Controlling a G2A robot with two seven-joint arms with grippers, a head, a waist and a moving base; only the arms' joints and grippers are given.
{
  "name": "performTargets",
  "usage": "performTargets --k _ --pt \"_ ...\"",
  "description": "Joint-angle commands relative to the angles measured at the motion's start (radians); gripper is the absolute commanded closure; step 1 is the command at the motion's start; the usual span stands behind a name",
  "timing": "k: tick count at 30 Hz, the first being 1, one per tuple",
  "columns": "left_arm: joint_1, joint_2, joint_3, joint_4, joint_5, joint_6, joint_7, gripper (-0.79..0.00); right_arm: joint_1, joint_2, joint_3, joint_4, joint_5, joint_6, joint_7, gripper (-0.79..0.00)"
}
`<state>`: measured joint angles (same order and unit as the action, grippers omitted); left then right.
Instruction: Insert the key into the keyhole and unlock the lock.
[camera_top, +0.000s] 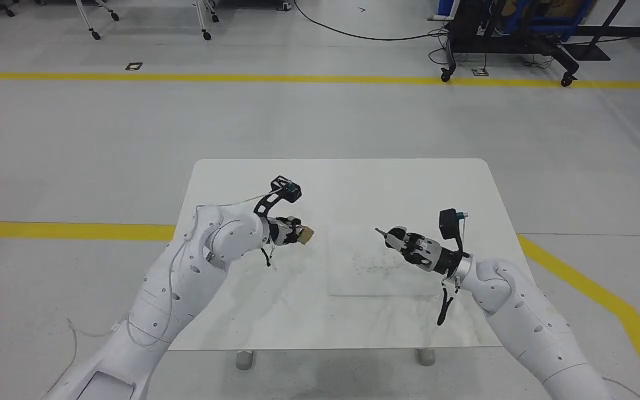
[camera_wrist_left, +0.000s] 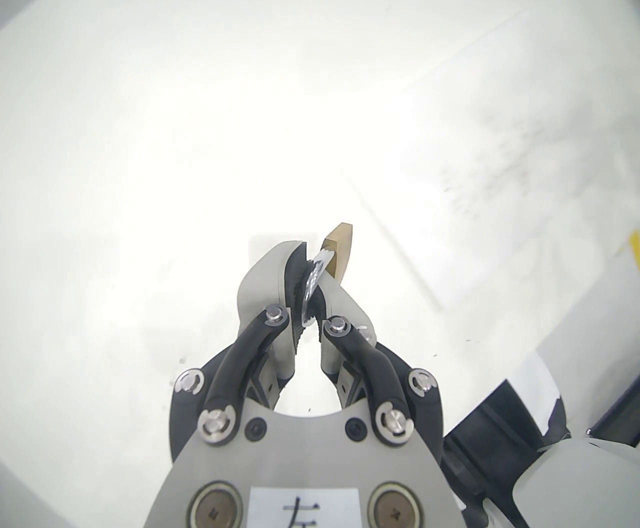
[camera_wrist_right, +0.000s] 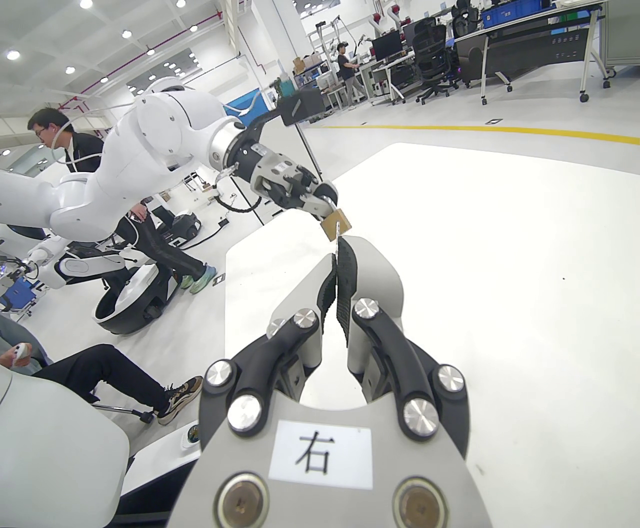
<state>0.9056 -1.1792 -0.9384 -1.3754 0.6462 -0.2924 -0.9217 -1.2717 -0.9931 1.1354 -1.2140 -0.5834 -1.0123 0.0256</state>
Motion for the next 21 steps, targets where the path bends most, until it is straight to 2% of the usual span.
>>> performTargets --k 1,9,12,16,19,21 --pt "-0.019 -0.003 -0.007 0.047 -0.072 -0.099 0.046 0.000 0.000 0.000 0.000 0.000 0.000 0.000 0.000 0.000" --pt "-0.028 -0.007 0.002 0.054 -0.078 -0.125 0.060 0.000 0.000 0.000 0.000 0.000 0.000 0.000 0.000 0.000" --pt "-0.061 -0.021 -0.009 0.127 -0.331 -0.203 0.052 0.000 -0.003 -0.006 -0.005 -0.018 0.056 0.004 -0.025 0.000" --pt "-0.166 -0.064 0.038 0.325 -0.757 -0.298 -0.093 0.000 0.019 -0.021 -0.030 -0.010 0.174 0.004 -0.041 0.000" --pt "-0.243 -0.103 0.093 0.468 -0.954 -0.356 -0.214 0.000 0.041 -0.028 -0.044 0.006 0.230 0.000 -0.023 0.000" --pt "-0.285 -0.128 0.132 0.536 -1.039 -0.356 -0.251 0.000 0.052 -0.031 -0.048 0.015 0.248 0.003 -0.007 0.000"
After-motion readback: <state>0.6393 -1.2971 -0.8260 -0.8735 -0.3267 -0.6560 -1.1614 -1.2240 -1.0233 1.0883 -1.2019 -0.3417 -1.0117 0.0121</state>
